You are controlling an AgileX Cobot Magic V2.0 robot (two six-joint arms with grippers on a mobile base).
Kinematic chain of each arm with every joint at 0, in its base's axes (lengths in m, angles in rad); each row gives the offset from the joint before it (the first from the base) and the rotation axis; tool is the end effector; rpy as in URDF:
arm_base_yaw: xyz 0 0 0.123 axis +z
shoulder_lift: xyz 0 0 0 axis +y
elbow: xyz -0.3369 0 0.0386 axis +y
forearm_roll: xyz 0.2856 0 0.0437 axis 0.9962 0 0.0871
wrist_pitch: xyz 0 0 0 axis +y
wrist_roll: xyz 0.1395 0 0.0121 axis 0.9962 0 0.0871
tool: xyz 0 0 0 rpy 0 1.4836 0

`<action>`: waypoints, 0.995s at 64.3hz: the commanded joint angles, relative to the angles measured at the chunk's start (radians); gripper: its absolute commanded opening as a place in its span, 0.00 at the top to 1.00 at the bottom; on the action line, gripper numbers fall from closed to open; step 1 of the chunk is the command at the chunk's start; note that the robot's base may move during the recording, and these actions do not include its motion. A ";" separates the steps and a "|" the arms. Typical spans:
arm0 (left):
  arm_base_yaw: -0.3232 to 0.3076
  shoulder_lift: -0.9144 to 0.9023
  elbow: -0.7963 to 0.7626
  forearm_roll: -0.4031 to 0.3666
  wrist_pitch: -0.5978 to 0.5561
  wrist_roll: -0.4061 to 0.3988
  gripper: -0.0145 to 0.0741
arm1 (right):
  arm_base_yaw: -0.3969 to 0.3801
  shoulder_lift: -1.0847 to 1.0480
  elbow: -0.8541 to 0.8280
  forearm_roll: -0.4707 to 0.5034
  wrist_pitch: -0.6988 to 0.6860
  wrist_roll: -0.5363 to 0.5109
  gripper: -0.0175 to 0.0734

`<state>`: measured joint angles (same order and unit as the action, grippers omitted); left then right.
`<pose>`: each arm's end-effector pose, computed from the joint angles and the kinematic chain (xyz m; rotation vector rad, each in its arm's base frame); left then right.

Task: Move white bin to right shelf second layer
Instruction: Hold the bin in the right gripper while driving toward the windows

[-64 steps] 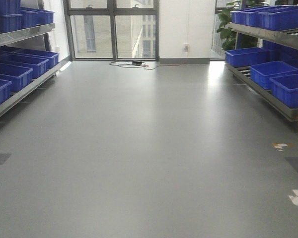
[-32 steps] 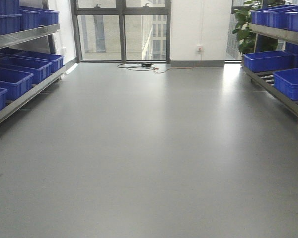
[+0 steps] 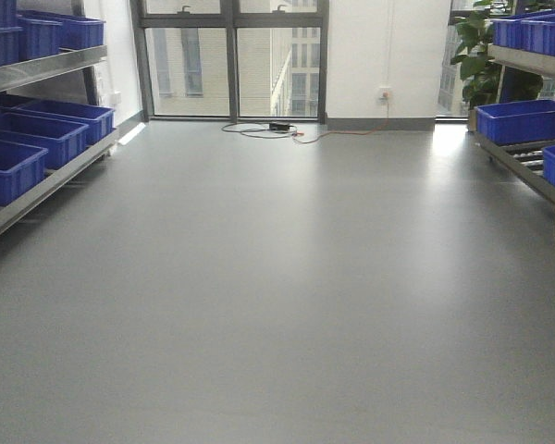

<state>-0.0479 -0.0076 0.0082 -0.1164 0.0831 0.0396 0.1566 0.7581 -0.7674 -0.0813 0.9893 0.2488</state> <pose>0.0883 -0.0056 0.2030 -0.0148 1.5676 -0.1053 0.1544 0.0148 0.3203 0.0879 2.4591 0.0738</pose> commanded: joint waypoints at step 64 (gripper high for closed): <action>-0.003 -0.018 0.028 -0.001 -0.083 -0.005 0.74 | -0.006 -0.002 -0.030 -0.003 -0.060 -0.003 0.74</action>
<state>-0.0479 -0.0076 0.0082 -0.1164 0.0831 0.0396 0.1566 0.7581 -0.7674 -0.0813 0.9893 0.2488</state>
